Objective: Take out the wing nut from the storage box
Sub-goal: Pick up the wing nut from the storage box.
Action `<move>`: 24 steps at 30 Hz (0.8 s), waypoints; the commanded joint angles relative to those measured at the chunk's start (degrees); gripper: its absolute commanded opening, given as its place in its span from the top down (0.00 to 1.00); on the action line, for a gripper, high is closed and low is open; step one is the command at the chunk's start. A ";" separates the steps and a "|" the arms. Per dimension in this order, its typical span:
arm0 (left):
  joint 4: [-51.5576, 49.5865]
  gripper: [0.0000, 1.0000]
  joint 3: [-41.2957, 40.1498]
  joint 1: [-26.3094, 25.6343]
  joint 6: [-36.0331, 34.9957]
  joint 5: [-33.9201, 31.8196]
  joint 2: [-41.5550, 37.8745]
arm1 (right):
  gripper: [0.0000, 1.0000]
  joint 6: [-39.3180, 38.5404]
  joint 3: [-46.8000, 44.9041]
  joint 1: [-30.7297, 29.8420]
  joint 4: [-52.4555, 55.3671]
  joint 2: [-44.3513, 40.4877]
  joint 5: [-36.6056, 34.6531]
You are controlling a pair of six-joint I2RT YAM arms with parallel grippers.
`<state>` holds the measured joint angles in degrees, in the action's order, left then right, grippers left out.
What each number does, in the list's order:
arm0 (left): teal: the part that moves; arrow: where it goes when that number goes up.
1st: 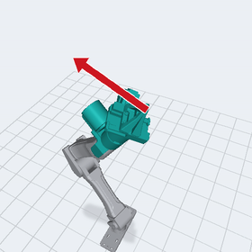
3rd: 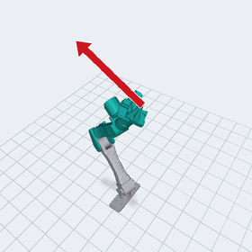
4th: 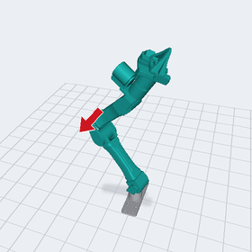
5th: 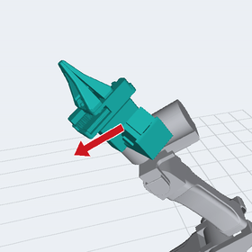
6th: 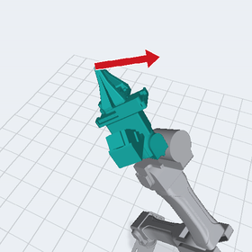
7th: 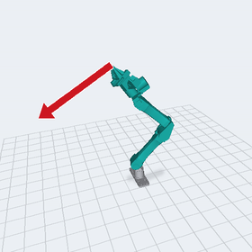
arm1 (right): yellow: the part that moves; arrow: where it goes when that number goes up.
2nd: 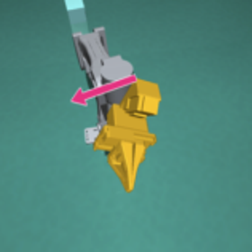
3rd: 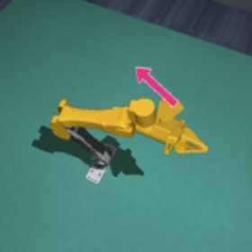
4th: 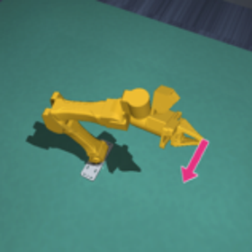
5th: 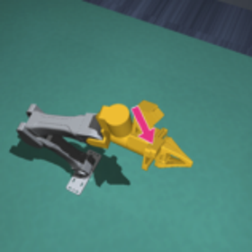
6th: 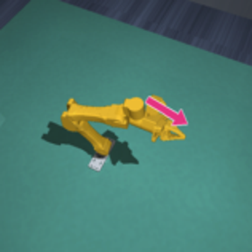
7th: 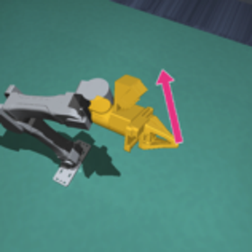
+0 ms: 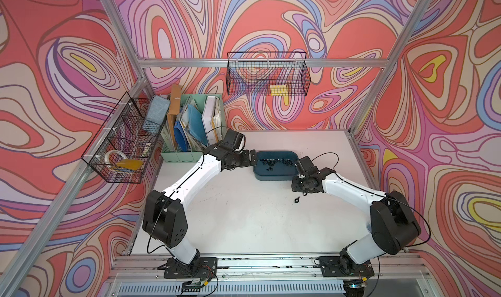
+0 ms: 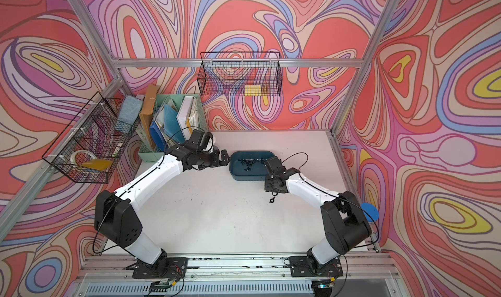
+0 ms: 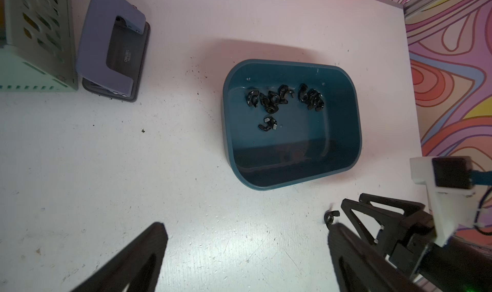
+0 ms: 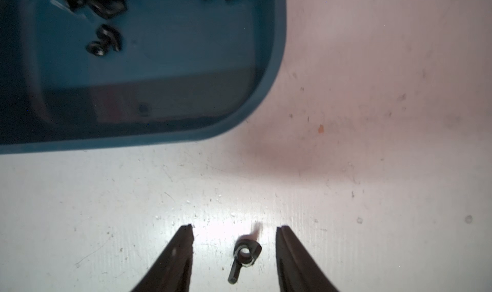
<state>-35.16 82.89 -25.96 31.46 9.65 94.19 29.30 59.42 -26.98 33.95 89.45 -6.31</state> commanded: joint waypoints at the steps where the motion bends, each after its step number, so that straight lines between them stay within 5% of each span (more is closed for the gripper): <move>1: -1.63 0.01 0.34 -0.33 -0.77 -1.57 -1.12 | 0.43 -2.07 4.40 -0.18 1.03 1.60 -1.51; 24: -4.72 0.01 -1.10 -0.33 -2.29 -9.07 -4.97 | 0.24 -9.50 31.33 -0.25 0.58 25.89 -2.38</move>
<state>-37.82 82.83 -25.96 30.15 3.38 91.05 21.23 88.12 -26.98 34.35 113.32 -7.31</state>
